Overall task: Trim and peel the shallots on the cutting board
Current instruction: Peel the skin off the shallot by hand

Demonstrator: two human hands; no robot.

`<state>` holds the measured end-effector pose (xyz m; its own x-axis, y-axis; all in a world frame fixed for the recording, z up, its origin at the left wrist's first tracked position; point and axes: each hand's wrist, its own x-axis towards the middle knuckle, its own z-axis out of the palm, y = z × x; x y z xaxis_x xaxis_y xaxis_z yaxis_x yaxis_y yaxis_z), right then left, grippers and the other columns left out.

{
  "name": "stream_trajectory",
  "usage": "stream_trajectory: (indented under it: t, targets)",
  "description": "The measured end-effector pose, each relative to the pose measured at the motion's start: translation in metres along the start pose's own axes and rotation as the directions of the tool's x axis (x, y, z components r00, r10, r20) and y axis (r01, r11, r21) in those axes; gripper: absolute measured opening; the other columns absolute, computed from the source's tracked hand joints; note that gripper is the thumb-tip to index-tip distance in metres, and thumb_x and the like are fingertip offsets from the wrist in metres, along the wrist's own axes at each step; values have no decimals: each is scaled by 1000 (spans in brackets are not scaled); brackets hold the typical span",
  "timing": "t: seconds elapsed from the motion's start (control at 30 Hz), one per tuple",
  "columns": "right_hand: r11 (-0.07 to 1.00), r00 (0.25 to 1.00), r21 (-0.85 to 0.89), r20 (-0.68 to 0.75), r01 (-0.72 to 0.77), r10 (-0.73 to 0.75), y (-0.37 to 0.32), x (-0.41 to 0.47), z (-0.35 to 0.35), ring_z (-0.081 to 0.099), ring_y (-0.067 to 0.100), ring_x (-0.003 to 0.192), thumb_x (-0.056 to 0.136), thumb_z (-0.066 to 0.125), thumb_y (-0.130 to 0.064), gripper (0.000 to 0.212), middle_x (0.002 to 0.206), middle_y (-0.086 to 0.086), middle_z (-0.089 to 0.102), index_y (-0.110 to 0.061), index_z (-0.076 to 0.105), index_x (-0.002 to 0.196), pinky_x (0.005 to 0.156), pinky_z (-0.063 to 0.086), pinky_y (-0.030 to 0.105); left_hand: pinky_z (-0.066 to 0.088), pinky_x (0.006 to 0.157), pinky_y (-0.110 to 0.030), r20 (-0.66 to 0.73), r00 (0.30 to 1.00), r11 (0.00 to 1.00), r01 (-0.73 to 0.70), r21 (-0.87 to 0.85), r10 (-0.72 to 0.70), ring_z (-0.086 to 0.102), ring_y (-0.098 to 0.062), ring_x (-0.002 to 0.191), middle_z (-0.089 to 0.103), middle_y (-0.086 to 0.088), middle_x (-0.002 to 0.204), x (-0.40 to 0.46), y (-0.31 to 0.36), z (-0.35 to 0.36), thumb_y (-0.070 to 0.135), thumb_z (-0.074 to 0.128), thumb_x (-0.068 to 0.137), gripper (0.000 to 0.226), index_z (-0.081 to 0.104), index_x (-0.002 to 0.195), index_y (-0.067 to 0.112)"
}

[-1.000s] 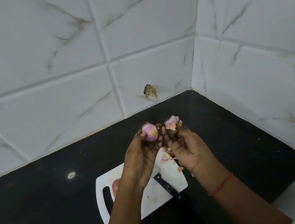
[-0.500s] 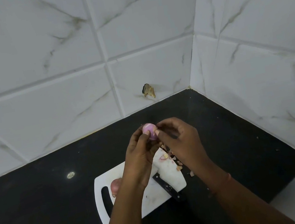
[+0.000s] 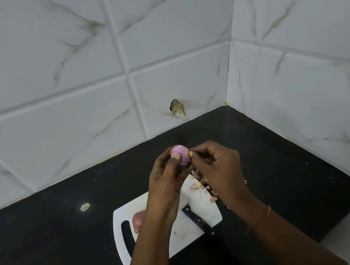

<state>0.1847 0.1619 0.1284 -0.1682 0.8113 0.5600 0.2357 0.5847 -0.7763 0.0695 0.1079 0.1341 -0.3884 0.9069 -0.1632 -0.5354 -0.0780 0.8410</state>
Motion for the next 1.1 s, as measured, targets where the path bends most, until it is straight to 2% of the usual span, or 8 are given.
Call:
stream_trajectory:
  t: [0.1, 0.2, 0.27, 0.37, 0.53, 0.8, 0.93, 1.1]
  targets:
    - [999, 999, 19, -3, -45, 45, -1, 2, -1, 68, 5, 78, 85, 72, -11, 8, 83, -6, 71, -11, 72, 93, 69, 57, 18, 59, 87, -33, 6, 1000, 1000, 9, -15, -9, 72, -25, 98, 71, -16, 115, -1, -1, 0, 11, 62, 90, 35, 60, 124, 6]
    - [991, 995, 91, 32, -98, 96, -5, 2, -2, 68, 2, 82, 87, 70, -16, 10, 87, -8, 70, -12, 71, 97, 70, 54, 13, 56, 94, -40, -1, 1000, 1000, -18, 1, 18, 70, -29, 104, 69, -16, 118, -1, 1, 0, 18, 70, 78, 48, 60, 124, 8]
    - [986, 993, 126, 59, -112, 105, -8, 2, -2, 68, 1, 79, 85, 73, -16, 11, 83, -9, 70, -9, 71, 94, 67, 51, 10, 56, 94, -40, -10, 999, 999, -35, 26, 36, 70, -28, 105, 70, -14, 118, 0, 0, -1, 17, 70, 80, 46, 60, 124, 8]
    - [988, 994, 121, 47, -99, 94, -7, 1, 0, 68, 1, 75, 83, 74, -12, 8, 79, -9, 70, -8, 71, 89, 66, 51, 9, 57, 92, -39, -20, 999, 998, -46, 37, 47, 71, -27, 104, 71, -13, 115, 1, -1, -2, 11, 69, 83, 41, 59, 123, 8]
    - [993, 998, 103, 44, -56, 52, -5, 3, 0, 67, 3, 76, 84, 72, -10, 4, 79, -6, 70, -7, 72, 88, 66, 52, 11, 56, 94, -43, -19, 999, 998, -50, 35, 51, 70, -31, 105, 71, -12, 115, 1, 1, -3, 18, 73, 71, 54, 60, 122, 8]
    - [990, 996, 105, 9, -90, 90, -5, 6, 0, 68, 4, 72, 82, 73, -9, 3, 76, -7, 70, -9, 73, 86, 64, 51, 11, 57, 93, -41, 5, 1000, 1000, -20, -12, 20, 70, -33, 106, 69, -18, 118, 2, 2, -4, 16, 72, 74, 52, 59, 123, 5]
    - [977, 988, 150, 28, -155, 152, -6, 6, -2, 68, 2, 81, 86, 70, -10, 10, 86, -11, 70, -16, 70, 94, 70, 52, 10, 55, 95, -43, 8, 1000, 1000, -26, -12, 26, 70, -33, 106, 69, -18, 119, 1, 1, -4, 16, 72, 75, 52, 58, 124, 6]
    - [976, 992, 190, 94, -101, 84, -13, 3, -2, 69, 1, 84, 85, 72, -10, 12, 89, -10, 71, -10, 72, 97, 71, 51, 10, 56, 94, -41, -24, 998, 999, -51, 9, 51, 71, -28, 103, 71, -14, 115, 2, 2, -3, 8, 67, 86, 38, 58, 123, 5]
